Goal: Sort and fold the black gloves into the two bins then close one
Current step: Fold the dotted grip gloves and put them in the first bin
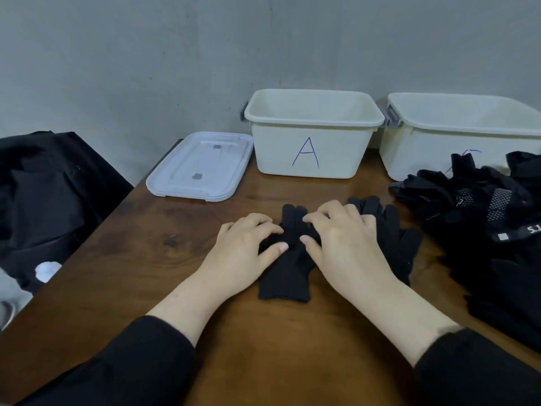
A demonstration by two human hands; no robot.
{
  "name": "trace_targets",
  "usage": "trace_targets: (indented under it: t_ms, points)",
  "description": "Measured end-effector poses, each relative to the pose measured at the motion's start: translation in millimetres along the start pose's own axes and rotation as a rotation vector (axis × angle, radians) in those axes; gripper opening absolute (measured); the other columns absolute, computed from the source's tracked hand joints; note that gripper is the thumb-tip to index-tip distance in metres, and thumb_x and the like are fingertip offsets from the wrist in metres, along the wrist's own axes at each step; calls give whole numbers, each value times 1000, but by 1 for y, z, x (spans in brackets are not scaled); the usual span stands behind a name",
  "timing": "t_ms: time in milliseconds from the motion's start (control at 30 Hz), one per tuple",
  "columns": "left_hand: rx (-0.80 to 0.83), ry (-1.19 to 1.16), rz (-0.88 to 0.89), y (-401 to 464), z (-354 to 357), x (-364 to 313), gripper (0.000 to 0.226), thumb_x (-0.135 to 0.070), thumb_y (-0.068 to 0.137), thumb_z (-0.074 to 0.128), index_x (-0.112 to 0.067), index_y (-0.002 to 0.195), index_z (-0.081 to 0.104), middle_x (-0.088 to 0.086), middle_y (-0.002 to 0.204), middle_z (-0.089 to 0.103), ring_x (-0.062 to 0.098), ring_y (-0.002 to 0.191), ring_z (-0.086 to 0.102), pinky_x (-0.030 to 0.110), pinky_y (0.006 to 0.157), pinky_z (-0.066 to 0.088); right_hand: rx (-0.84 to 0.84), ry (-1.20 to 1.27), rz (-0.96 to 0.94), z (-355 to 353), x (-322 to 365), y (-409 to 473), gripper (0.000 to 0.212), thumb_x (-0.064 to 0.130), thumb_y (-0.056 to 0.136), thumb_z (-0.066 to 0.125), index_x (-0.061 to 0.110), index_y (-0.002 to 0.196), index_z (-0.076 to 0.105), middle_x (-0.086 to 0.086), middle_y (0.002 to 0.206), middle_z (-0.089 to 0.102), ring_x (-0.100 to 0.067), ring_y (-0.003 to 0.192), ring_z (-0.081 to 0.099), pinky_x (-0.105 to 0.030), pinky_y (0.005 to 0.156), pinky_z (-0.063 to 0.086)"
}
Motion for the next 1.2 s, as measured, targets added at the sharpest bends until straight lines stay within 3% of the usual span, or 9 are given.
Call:
trace_targets:
  t_ms: [167, 367, 500, 633, 800, 900, 1000, 1100, 1200]
  points:
    - [-59, 40, -162, 29, -2, 15, 31, -32, 107, 45, -30, 129, 65, -9, 127, 62, 17, 121, 51, 40, 101, 32, 171, 32, -88, 22, 6, 2, 32, 45, 102, 51, 29, 124, 68, 12, 129, 60, -15, 120, 52, -44, 110, 23]
    - [108, 31, -146, 50, 7, 12, 18, -37, 99, 59, -42, 111, 72, -10, 116, 57, 18, 116, 45, 46, 102, 31, 53, 66, -43, 31, 4, -6, 20, 34, 93, 68, 25, 107, 79, 5, 120, 71, -21, 115, 64, -59, 114, 21]
    - [56, 23, -104, 50, 8, 8, 11, -30, 97, 60, -34, 95, 69, -10, 107, 58, 16, 108, 48, 43, 97, 33, 85, 55, -30, 30, 6, -9, 53, 63, 93, 45, 24, 111, 78, 6, 125, 70, -17, 123, 60, -61, 119, 15]
    - [70, 73, -91, 51, 11, 5, 9, -27, 96, 56, -28, 94, 65, -7, 105, 57, 17, 105, 49, 43, 97, 34, 135, 58, -31, 31, 10, -12, 67, 73, 86, 43, 24, 121, 73, 7, 136, 64, -14, 131, 53, -59, 121, 4]
    - [-175, -36, -193, 49, -14, 29, 8, -19, 98, 54, -20, 95, 61, -4, 95, 60, 19, 92, 57, 45, 93, 44, 178, 68, -17, 29, 11, -13, 73, 73, 86, 35, 24, 131, 67, 7, 145, 57, -13, 139, 46, -58, 122, -1]
    - [-241, -35, -282, 48, -18, 37, 16, -22, 103, 51, -20, 114, 62, -2, 104, 63, 21, 100, 59, 42, 96, 45, 207, 66, -9, 30, 12, -14, 72, 72, 89, 36, 25, 136, 63, 8, 150, 52, -12, 142, 41, -56, 123, -5]
    - [-338, -72, -167, 42, -30, 25, 20, -27, 102, 55, -21, 118, 66, -5, 107, 59, 13, 99, 57, 37, 94, 47, 206, 70, -15, 30, 12, -16, 72, 71, 89, 36, 24, 138, 62, 7, 152, 50, -11, 144, 39, -56, 123, -6]
    - [-46, -151, 42, 35, -16, 8, 16, -34, 98, 63, -28, 108, 73, -12, 105, 62, 6, 99, 53, 33, 96, 41, 173, 82, -19, 29, 12, -17, 72, 69, 88, 35, 22, 134, 65, 5, 147, 56, -13, 141, 45, -58, 123, -2]
    - [150, 81, 30, 33, 3, 10, 35, -47, 97, 60, -34, 129, 66, -14, 125, 55, 8, 119, 44, 38, 109, 27, 179, 79, -31, 30, 14, -18, 71, 69, 89, 35, 23, 133, 66, 5, 146, 57, -13, 139, 46, -59, 123, 0]
Point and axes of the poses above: each hand's wrist, its own y-axis towards the middle knuckle, its own z-axis out of the palm, x = y × z, the point moved 7 cm from there along y, towards the middle knuckle
